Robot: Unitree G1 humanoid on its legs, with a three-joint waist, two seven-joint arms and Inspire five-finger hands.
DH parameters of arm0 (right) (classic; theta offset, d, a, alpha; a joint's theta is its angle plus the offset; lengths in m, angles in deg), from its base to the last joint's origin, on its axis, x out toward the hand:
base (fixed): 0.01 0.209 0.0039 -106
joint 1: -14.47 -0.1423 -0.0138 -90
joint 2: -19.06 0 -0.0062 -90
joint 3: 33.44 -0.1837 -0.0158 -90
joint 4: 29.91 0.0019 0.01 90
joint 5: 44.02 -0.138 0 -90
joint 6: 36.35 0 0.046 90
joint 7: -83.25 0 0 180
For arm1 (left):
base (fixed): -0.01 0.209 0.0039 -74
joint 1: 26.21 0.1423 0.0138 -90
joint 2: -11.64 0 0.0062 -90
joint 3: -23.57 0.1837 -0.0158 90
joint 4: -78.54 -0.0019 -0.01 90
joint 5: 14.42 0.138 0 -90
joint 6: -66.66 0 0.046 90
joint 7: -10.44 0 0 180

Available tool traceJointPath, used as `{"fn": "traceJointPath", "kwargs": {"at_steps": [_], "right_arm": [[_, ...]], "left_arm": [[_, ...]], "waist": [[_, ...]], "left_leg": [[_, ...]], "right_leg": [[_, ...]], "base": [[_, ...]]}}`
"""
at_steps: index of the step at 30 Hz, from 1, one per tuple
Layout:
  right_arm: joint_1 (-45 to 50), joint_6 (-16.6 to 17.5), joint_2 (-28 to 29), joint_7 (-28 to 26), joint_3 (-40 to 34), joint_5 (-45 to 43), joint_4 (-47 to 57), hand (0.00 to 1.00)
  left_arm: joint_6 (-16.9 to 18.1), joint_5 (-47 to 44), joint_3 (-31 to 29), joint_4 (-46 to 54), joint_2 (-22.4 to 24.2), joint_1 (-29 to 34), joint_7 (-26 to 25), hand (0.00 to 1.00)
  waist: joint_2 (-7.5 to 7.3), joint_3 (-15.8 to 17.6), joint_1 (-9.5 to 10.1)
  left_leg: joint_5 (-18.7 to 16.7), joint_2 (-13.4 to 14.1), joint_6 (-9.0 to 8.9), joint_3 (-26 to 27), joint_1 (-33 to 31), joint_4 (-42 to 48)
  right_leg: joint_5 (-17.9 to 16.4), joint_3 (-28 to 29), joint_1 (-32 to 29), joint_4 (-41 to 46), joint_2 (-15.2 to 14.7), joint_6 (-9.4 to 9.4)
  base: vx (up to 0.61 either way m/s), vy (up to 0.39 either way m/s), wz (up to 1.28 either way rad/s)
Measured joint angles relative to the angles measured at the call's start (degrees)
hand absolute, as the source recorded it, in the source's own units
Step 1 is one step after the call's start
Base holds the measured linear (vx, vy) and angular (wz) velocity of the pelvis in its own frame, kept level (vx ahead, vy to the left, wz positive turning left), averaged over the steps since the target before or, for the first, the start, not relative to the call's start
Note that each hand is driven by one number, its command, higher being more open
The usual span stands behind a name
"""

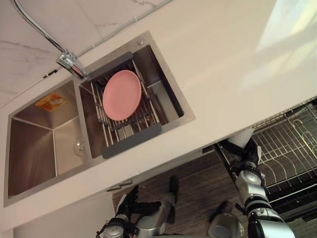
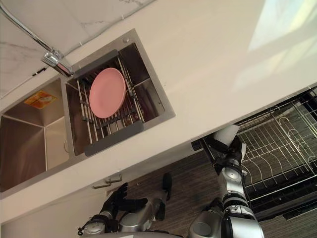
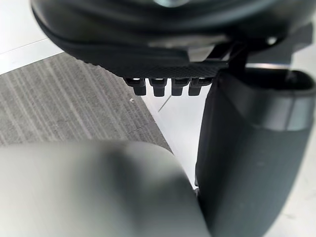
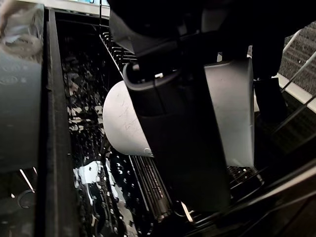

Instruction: Walk over to the sink, pick up the cup, carry it to the dishwasher, place the cup inside the dishwasher, then close the dishwasher door

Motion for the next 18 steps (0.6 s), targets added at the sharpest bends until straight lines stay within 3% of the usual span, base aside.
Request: {"fn": "traceJointPath", "kwargs": {"at_steps": [4,7,12,17,18], "right_arm": [[-4.3,-7.2,-4.7,-5.9,0.5,7.5,-3.1,0.0],[-6.2,-9.8,-6.4,-10.2,2.4,14.1,-4.2,0.0],[-10.1,-11.4,-8.6,-18.1,8.1,26.7,-6.6,0.0],[-11.9,-10.9,-10.1,-23.9,11.6,27.5,-9.2,0.0],[-11.9,-10.9,-10.2,-24.7,12.7,25.3,-9.4,1.0]], "left_arm": [[-0.1,-0.4,-0.8,0.1,-1.8,-2.5,-1.9,1.0],[-1.0,-0.4,-1.0,0.1,-2.4,-4.2,-2.4,1.0],[-3.0,-0.4,-1.0,1.7,-4.1,-4.8,-2.7,1.0],[-4.9,-0.2,-1.0,1.7,-6.2,-6.6,-2.9,1.0],[-5.0,-0.2,-1.0,1.9,-6.9,-6.6,-2.9,1.0]], "waist": [[-2.58,1.8,1.25],[-3.79,2.5,3.02],[-6.09,2.6,3.81],[-8.29,2.9,5.4],[-8.8,2.8,5.45]], "left_leg": [[0.8,1.3,-1.09,-1.3,-2.0,1.5],[1.3,2.3,-1.83,-2.0,-3.1,1.9],[1.6,3.4,-2.2,-2.4,-3.9,2.7],[1.9,4.6,-2.63,-2.4,-3.8,2.5],[2.0,5.0,-2.84,-2.4,-3.7,2.2]], "right_leg": [[-2.1,-0.7,-2.1,3.7,0.3,-1.63],[-3.0,-1.2,-3.1,4.9,1.2,-2.22],[-3.1,-2.0,-2.9,5.2,2.3,-3.36],[-2.6,-2.1,-2.6,4.4,3.8,-4.24],[-2.4,-2.0,-2.5,4.0,4.3,-4.56]], "base": [[-0.16,-0.101,0.11],[-0.16,-0.129,0.05],[-0.07,-0.08,0.06],[-0.05,-0.076,-0.02],[-0.07,-0.066,-0.06]]}}
